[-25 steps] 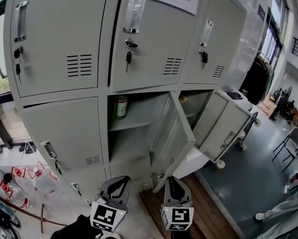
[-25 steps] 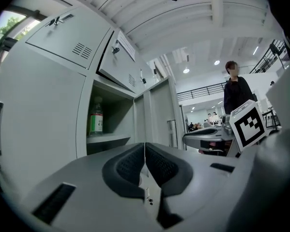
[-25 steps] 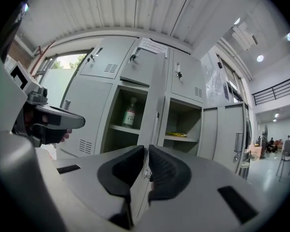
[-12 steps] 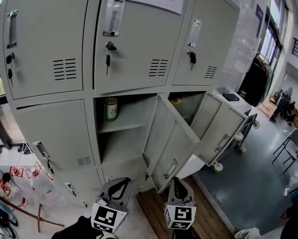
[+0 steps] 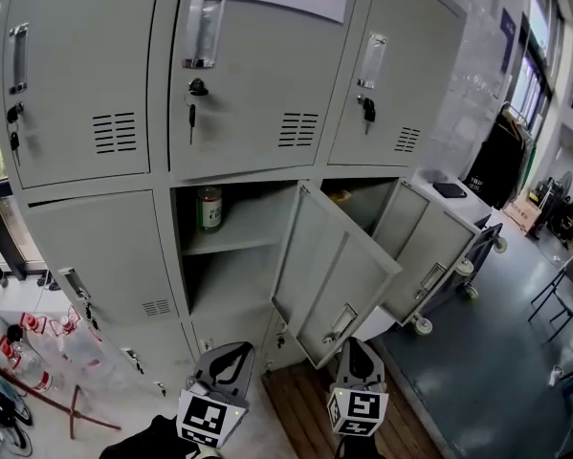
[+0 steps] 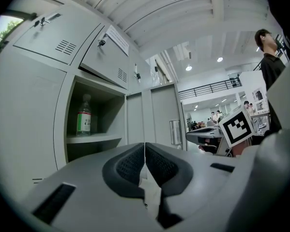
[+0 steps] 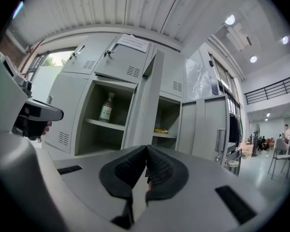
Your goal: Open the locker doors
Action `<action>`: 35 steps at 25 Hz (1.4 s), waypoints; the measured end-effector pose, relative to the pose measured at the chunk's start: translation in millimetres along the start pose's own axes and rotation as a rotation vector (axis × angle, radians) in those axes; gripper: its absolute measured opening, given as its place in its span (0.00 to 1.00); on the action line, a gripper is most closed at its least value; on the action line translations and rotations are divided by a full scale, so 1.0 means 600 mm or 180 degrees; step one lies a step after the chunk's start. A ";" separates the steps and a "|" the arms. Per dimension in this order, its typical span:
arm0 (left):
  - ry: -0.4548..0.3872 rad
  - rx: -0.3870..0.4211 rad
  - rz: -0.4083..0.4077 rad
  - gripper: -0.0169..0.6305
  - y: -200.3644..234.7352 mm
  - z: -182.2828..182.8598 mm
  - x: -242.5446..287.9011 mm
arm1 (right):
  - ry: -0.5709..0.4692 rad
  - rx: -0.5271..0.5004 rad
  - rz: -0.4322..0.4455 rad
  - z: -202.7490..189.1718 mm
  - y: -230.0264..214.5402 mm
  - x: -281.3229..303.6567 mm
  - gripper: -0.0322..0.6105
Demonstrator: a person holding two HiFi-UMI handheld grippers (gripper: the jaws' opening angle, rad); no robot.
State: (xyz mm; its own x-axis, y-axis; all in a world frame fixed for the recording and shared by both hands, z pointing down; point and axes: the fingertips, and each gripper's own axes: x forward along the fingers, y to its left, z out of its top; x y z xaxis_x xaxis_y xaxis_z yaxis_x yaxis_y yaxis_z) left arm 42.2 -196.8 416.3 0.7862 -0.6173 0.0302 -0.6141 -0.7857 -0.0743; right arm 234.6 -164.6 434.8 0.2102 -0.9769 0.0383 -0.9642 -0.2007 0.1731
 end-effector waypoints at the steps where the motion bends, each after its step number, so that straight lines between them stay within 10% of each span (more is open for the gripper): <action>1: 0.0002 0.0000 0.0006 0.07 -0.002 0.000 0.003 | 0.0004 0.0004 -0.0011 -0.001 -0.007 0.003 0.07; 22: 0.0034 -0.0044 0.0146 0.07 -0.019 -0.002 0.032 | -0.0003 0.0035 0.0037 -0.006 -0.058 0.028 0.07; 35: 0.0017 0.0065 0.0619 0.07 0.025 0.012 -0.038 | -0.0285 0.0174 0.0777 0.043 0.090 0.012 0.07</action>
State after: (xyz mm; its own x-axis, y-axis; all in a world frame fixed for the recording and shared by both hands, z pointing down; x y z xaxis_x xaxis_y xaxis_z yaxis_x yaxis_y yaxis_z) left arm 15.4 -194.3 407.5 0.6523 -0.7577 0.0186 -0.7529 -0.6506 -0.0994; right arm 179.6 -184.3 419.3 -0.0424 -0.9990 -0.0153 -0.9924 0.0404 0.1160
